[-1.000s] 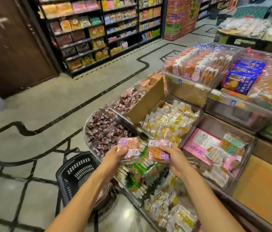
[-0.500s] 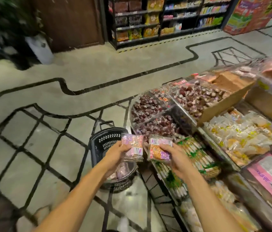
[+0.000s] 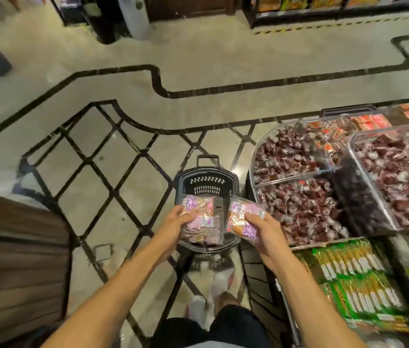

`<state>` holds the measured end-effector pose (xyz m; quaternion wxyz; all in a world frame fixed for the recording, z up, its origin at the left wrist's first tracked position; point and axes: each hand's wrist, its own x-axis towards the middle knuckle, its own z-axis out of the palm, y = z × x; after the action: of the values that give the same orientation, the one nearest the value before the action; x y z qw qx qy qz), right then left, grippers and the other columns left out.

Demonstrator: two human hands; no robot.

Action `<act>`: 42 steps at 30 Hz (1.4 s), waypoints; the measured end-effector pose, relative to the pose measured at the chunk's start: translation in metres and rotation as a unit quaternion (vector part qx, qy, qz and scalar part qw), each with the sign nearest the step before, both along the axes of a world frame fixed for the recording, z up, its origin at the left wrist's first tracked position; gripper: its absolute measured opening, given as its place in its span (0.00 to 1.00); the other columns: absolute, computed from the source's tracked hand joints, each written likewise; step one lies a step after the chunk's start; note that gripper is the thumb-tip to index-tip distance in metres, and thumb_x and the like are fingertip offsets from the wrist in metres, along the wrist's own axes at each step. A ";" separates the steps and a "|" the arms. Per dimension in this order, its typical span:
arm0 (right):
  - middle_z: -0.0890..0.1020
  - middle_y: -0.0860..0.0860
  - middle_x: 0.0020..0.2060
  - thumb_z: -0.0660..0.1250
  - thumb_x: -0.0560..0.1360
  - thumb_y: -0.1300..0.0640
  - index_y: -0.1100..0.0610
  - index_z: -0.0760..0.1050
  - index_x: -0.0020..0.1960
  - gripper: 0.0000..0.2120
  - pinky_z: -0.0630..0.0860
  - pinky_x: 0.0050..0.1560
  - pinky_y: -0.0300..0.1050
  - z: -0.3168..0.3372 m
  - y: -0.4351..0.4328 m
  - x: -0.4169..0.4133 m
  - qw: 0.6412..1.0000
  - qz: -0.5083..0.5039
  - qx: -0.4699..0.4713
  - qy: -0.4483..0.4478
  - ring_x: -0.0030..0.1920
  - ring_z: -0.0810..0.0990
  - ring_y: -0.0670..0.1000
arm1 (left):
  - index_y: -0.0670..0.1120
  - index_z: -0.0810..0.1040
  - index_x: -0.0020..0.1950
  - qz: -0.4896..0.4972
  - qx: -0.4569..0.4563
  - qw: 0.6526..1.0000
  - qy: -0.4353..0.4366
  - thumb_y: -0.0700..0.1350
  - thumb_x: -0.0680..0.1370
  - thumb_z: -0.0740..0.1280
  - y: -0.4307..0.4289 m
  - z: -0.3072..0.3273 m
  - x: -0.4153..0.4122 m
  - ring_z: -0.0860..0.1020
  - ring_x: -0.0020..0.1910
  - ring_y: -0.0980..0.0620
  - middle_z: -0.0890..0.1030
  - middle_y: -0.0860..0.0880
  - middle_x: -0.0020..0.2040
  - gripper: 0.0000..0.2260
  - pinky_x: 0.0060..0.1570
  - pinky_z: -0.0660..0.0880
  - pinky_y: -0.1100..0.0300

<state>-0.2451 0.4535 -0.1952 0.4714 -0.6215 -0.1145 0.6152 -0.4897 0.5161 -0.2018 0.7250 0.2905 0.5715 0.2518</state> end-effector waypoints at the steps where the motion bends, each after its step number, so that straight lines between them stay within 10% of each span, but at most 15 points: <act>1: 0.88 0.58 0.51 0.69 0.80 0.65 0.58 0.80 0.60 0.10 0.84 0.50 0.51 -0.008 0.009 0.001 1.000 0.007 -0.001 0.006 0.50 0.88 0.57 | 0.44 0.73 0.72 0.015 -0.008 1.000 0.002 0.41 0.82 0.69 0.004 -0.006 0.001 0.86 0.55 0.41 0.85 0.42 0.60 0.19 0.49 0.83 0.51; 13: 0.87 0.60 0.53 0.73 0.77 0.60 0.60 0.82 0.59 0.12 0.80 0.62 0.63 -0.158 0.072 0.007 0.994 0.044 -0.102 0.002 0.53 0.87 0.60 | 0.43 0.78 0.66 0.080 -0.069 0.992 0.074 0.35 0.80 0.68 0.053 -0.129 0.021 0.85 0.47 0.47 0.85 0.40 0.59 0.14 0.41 0.80 0.57; 22: 0.87 0.59 0.54 0.75 0.72 0.58 0.60 0.82 0.60 0.18 0.81 0.62 0.63 -0.287 0.103 0.002 0.985 0.038 -0.162 -0.036 0.56 0.86 0.61 | 0.44 0.77 0.67 0.043 -0.135 0.984 0.103 0.44 0.74 0.76 0.092 -0.275 0.028 0.82 0.62 0.39 0.84 0.42 0.62 0.22 0.68 0.76 0.38; 31: 0.87 0.59 0.52 0.79 0.65 0.54 0.59 0.82 0.59 0.23 0.82 0.59 0.67 -0.444 0.133 -0.014 0.973 -0.029 -0.216 -0.073 0.54 0.87 0.62 | 0.55 0.75 0.62 -0.002 -0.152 0.978 0.142 0.45 0.79 0.74 0.124 -0.439 0.037 0.83 0.58 0.52 0.82 0.57 0.55 0.14 0.64 0.78 0.50; 35: 0.87 0.51 0.48 0.80 0.72 0.61 0.58 0.79 0.58 0.17 0.82 0.60 0.53 -0.511 0.148 -0.017 0.965 -0.026 -0.222 -0.140 0.49 0.86 0.51 | 0.45 0.71 0.64 -0.013 -0.126 0.968 0.216 0.41 0.80 0.74 0.141 -0.513 0.040 0.80 0.47 0.57 0.81 0.50 0.56 0.17 0.41 0.76 0.68; 42: 0.86 0.52 0.48 0.82 0.69 0.61 0.57 0.79 0.53 0.17 0.82 0.58 0.55 -0.648 0.190 -0.011 0.943 0.004 -0.245 -0.224 0.47 0.84 0.52 | 0.46 0.68 0.61 -0.076 -0.070 0.955 0.278 0.42 0.81 0.72 0.187 -0.642 0.043 0.79 0.46 0.54 0.79 0.50 0.51 0.15 0.41 0.76 0.64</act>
<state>-0.2557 0.6435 -0.8433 0.2645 -0.8389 -0.0655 0.4712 -0.4471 0.7035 -0.8438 0.5726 0.3406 0.7429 0.0645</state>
